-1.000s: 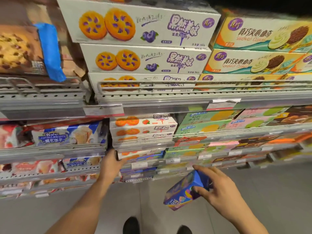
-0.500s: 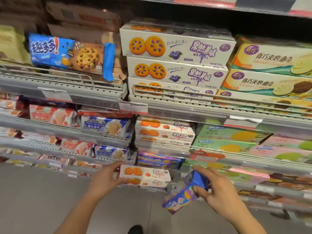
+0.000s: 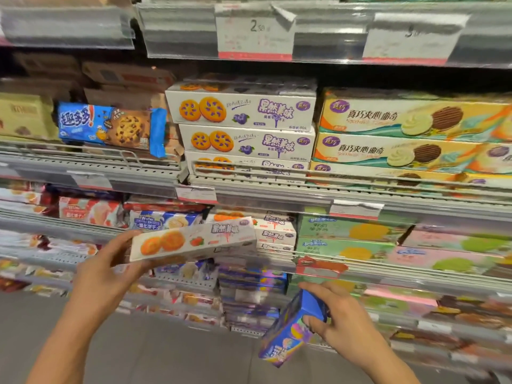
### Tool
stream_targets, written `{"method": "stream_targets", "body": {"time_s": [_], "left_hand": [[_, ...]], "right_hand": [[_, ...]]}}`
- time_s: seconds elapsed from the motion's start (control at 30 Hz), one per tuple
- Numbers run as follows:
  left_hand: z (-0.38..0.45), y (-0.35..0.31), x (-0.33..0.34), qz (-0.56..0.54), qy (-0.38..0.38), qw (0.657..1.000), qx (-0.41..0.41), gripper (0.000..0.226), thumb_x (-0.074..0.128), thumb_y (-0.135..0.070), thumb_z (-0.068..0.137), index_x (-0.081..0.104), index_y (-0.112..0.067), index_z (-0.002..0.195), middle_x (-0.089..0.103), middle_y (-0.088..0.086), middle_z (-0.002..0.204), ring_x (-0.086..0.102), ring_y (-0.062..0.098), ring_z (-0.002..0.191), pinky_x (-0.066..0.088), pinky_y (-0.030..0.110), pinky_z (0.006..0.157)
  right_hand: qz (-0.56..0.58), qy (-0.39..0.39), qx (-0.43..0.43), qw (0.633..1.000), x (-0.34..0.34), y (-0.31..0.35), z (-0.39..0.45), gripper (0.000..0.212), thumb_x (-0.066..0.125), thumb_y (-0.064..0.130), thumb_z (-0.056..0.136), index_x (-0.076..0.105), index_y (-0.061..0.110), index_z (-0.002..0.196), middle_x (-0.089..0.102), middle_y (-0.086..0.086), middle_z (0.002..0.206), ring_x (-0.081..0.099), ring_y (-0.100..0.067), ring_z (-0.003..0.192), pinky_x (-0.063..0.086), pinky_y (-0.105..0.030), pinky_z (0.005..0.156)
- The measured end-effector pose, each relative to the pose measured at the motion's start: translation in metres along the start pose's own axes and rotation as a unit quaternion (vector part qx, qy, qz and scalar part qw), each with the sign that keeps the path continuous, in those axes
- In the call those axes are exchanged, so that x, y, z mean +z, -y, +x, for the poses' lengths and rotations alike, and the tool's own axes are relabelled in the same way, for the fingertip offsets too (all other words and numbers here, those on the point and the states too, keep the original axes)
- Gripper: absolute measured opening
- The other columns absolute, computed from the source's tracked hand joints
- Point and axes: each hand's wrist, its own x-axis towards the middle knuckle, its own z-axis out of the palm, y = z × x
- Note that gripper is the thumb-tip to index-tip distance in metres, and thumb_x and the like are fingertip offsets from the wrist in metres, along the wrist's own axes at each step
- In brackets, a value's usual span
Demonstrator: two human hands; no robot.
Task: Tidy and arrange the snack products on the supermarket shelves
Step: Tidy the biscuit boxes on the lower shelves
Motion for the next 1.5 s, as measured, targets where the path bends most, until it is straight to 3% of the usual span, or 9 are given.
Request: {"method": "stream_targets", "body": {"time_s": [0.13,0.27,0.37,0.53,0.7,1.0,1.17,1.37,1.5], "left_hand": [[0.015,-0.022,0.015,-0.031,-0.014,0.999,0.008,0.058,0.084,-0.029,0.079,0.059,-0.045,0.128,0.072,-0.018,0.110,0.067,0.006,0.106,0.055,0.040,0.092],[0.030,-0.038,0.045,-0.056,0.015,0.998,-0.007,0.057,0.083,-0.023,0.081,0.055,-0.064,0.108,0.067,-0.025,0.106,0.066,0.012,0.105,0.053,0.035,0.082],[0.040,-0.046,0.063,-0.056,0.032,0.997,0.028,0.053,0.081,-0.023,0.082,0.053,-0.055,0.114,0.066,-0.021,0.106,0.064,0.006,0.100,0.050,0.026,0.074],[0.065,-0.060,0.079,-0.059,0.087,0.994,0.036,0.025,0.082,-0.032,0.080,0.064,-0.035,0.096,0.070,-0.021,0.086,0.065,-0.002,0.082,0.045,0.021,0.063],[0.095,-0.056,0.093,-0.033,0.119,0.992,-0.010,0.023,0.079,-0.036,0.084,0.063,-0.024,0.095,0.066,-0.010,0.088,0.066,0.018,0.086,0.048,0.034,0.066],[0.114,-0.049,0.106,-0.070,0.135,0.988,0.013,0.014,0.069,-0.026,0.094,0.067,-0.023,0.108,0.071,-0.001,0.102,0.066,0.025,0.100,0.053,0.048,0.089],[0.105,-0.051,0.109,-0.046,0.111,0.993,0.006,0.012,0.068,-0.039,0.093,0.070,-0.028,0.092,0.072,-0.005,0.087,0.067,0.021,0.086,0.054,0.044,0.078],[0.077,-0.054,0.107,-0.100,0.054,0.993,-0.024,0.016,0.067,-0.024,0.096,0.060,-0.017,0.108,0.066,-0.017,0.093,0.059,-0.010,0.083,0.039,0.013,0.065],[0.051,-0.039,0.103,-0.168,0.020,0.984,-0.054,0.040,0.063,-0.021,0.098,0.052,-0.028,0.136,0.062,-0.009,0.118,0.060,0.007,0.104,0.045,0.021,0.079]], "right_hand": [[0.005,-0.016,0.015,1.000,-0.005,-0.014,-0.010,0.064,0.067,0.049,0.084,0.042,0.054,0.143,0.042,0.030,0.112,0.044,0.009,0.090,0.039,-0.014,0.072],[-0.007,-0.027,0.034,0.999,-0.009,-0.025,-0.022,0.066,0.060,0.058,0.082,0.036,0.058,0.144,0.042,0.030,0.112,0.047,0.001,0.098,0.047,-0.022,0.081],[-0.012,-0.042,0.058,0.997,-0.014,-0.027,-0.031,0.064,0.064,0.053,0.086,0.031,0.062,0.141,0.038,0.029,0.110,0.046,-0.002,0.103,0.046,-0.022,0.086],[-0.007,-0.055,0.093,0.994,-0.016,-0.028,-0.037,0.063,0.063,0.053,0.083,0.031,0.063,0.137,0.045,0.021,0.110,0.048,-0.004,0.098,0.049,-0.026,0.085],[-0.002,-0.074,0.118,0.990,-0.017,-0.033,-0.044,0.064,0.058,0.064,0.081,0.037,0.060,0.142,0.048,0.021,0.122,0.051,-0.002,0.107,0.053,-0.027,0.087],[-0.019,-0.074,0.145,0.986,-0.021,-0.028,-0.049,0.063,0.063,0.061,0.085,0.040,0.057,0.143,0.048,0.022,0.125,0.052,-0.002,0.107,0.052,-0.025,0.087],[-0.027,-0.075,0.130,0.988,-0.024,-0.017,-0.044,0.063,0.059,0.065,0.080,0.040,0.059,0.140,0.050,0.025,0.121,0.052,-0.001,0.107,0.052,-0.025,0.087],[-0.041,-0.078,0.117,0.989,-0.026,-0.009,-0.035,0.066,0.052,0.070,0.076,0.039,0.059,0.140,0.048,0.030,0.116,0.053,-0.001,0.101,0.052,-0.027,0.084],[-0.003,-0.112,0.121,0.986,-0.021,-0.001,-0.031,0.074,0.074,0.052,0.081,0.029,0.062,0.139,0.057,0.027,0.112,0.059,-0.003,0.096,0.053,-0.029,0.083]]}}
